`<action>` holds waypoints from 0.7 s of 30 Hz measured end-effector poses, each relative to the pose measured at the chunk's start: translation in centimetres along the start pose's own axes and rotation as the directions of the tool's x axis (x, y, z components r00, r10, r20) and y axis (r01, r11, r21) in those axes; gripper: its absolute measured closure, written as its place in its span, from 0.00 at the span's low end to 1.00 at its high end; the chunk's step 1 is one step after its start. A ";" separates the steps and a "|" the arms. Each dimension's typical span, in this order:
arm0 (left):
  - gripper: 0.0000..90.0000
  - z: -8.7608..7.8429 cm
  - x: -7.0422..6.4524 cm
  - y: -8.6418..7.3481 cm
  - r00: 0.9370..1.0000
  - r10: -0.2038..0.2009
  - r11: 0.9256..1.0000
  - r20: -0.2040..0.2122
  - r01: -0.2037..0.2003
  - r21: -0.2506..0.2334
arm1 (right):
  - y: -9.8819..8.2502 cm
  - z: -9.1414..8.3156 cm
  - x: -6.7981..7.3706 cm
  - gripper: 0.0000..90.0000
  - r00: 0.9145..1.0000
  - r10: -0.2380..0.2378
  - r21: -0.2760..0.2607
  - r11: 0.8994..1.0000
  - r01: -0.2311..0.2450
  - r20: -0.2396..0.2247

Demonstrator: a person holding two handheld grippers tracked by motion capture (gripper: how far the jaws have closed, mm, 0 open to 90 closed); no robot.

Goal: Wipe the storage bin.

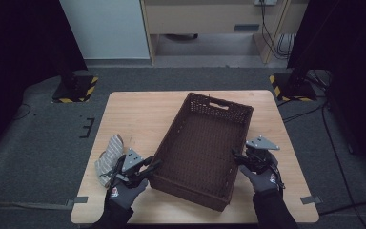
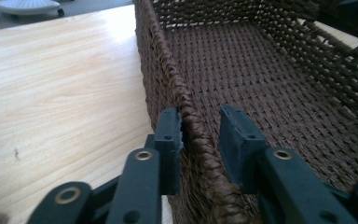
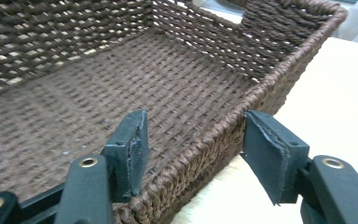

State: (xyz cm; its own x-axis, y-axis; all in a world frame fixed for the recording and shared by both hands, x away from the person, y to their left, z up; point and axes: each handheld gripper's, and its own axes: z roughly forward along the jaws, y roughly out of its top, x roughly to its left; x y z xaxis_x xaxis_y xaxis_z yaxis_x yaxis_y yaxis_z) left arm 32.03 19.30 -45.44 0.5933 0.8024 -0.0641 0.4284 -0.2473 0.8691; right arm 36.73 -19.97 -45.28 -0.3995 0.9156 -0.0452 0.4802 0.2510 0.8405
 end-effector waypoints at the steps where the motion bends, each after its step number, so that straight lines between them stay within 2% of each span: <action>1: 0.69 -0.1 0.0 0.2 1.000 0.008 1.000 -0.006 -0.008 -0.006 | 0.0 0.1 0.0 0.47 1.000 -0.002 0.001 1.000 0.002 0.005; 2: 0.65 -0.2 0.0 0.3 1.000 0.013 1.000 -0.010 -0.013 -0.012 | 0.0 0.1 -0.1 0.48 1.000 0.016 0.002 1.000 -0.016 -0.004; 5: 0.59 -0.4 0.4 1.0 1.000 0.000 0.999 -0.011 0.000 -0.048 | 0.0 0.4 -0.3 0.50 1.000 0.006 -0.004 1.000 -0.006 0.002; 9: 0.56 0.1 1.0 1.8 1.000 -0.010 0.999 -0.017 0.009 -0.050 | 0.3 1.0 -0.6 0.53 1.000 -0.001 -0.004 1.000 0.001 0.015; 12: 0.56 1.2 1.3 1.9 1.000 -0.026 0.999 0.004 0.026 -0.034 | 0.4 1.5 -0.9 0.54 1.000 -0.001 -0.007 1.000 0.001 0.006; 16: 0.59 2.3 1.0 1.7 1.000 -0.012 1.000 0.021 0.012 -0.003 | 0.5 1.6 -1.0 0.53 1.000 0.000 -0.009 1.000 0.000 0.003; 18: 0.64 2.3 0.8 1.6 1.000 -0.005 1.000 0.028 0.005 -0.002 | 0.5 1.4 -0.9 0.50 1.000 -0.003 -0.003 1.000 0.003 0.001; 21: 0.66 2.0 0.5 1.5 1.000 -0.005 1.000 0.031 0.005 0.003 | 0.4 0.9 -0.7 0.47 1.000 0.012 0.001 1.000 -0.012 -0.012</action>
State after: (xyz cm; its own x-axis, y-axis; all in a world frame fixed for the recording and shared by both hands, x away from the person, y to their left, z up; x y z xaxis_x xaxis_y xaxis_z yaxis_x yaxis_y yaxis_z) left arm 34.35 18.28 -45.16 0.6119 0.7865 -0.0835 0.4334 -0.2452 0.8672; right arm 37.90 -20.26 -45.34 -0.4034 0.9146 -0.0289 0.4854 0.2406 0.8405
